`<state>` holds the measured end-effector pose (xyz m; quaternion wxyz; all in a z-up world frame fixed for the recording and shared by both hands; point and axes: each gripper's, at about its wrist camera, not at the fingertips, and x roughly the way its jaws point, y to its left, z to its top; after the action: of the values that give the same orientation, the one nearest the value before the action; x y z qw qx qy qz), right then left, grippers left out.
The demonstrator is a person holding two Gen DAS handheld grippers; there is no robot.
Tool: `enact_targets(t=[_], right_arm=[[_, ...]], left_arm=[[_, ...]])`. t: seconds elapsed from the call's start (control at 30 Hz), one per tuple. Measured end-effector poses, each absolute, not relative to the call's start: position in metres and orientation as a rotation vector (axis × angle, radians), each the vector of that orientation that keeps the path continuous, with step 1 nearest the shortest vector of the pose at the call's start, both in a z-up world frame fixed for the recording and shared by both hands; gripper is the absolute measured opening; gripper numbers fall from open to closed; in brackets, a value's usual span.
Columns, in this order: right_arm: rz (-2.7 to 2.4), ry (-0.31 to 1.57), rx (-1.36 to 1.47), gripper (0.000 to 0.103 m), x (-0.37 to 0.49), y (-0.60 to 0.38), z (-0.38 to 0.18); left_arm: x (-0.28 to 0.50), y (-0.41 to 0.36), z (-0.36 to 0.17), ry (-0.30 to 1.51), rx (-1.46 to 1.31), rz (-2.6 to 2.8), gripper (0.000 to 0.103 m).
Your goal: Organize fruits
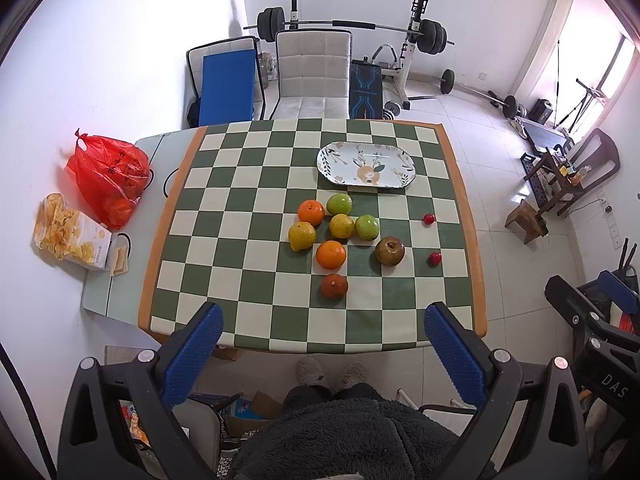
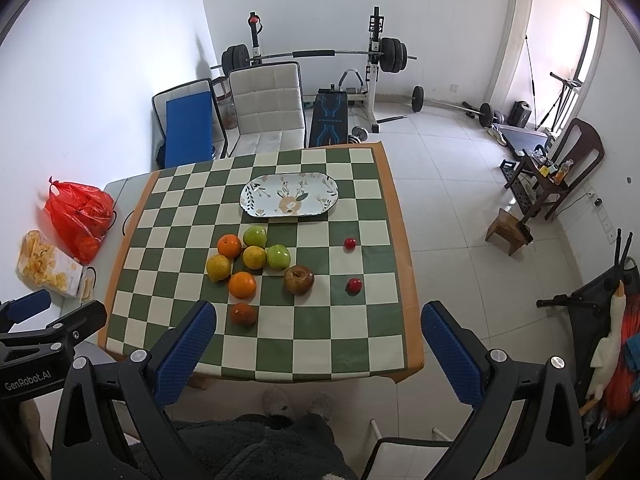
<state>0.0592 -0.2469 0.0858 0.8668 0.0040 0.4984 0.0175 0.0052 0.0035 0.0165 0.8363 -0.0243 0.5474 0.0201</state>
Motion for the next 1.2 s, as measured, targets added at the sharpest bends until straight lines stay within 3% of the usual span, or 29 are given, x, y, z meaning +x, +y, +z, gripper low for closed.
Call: enact_targets(t=[0.77, 0.97, 1.2], right_arm=[[0.037, 1.035, 0.013, 0.103, 0.056, -0.247, 0.087], [0.035, 1.04, 0.054, 0.103, 0.067, -0.247, 0.083], [0.084, 1.123, 0.168, 0.103, 0.13, -0.255, 0.025]], left_arm=[[0.005, 0.004, 0.017, 1.149, -0.054, 0.041, 0.103], [0.059, 0.008, 0.022, 1.094, -0.042, 0.128, 0.103], [0.127, 0.029, -0.037, 1.115, 0.051, 0.322, 0.103]])
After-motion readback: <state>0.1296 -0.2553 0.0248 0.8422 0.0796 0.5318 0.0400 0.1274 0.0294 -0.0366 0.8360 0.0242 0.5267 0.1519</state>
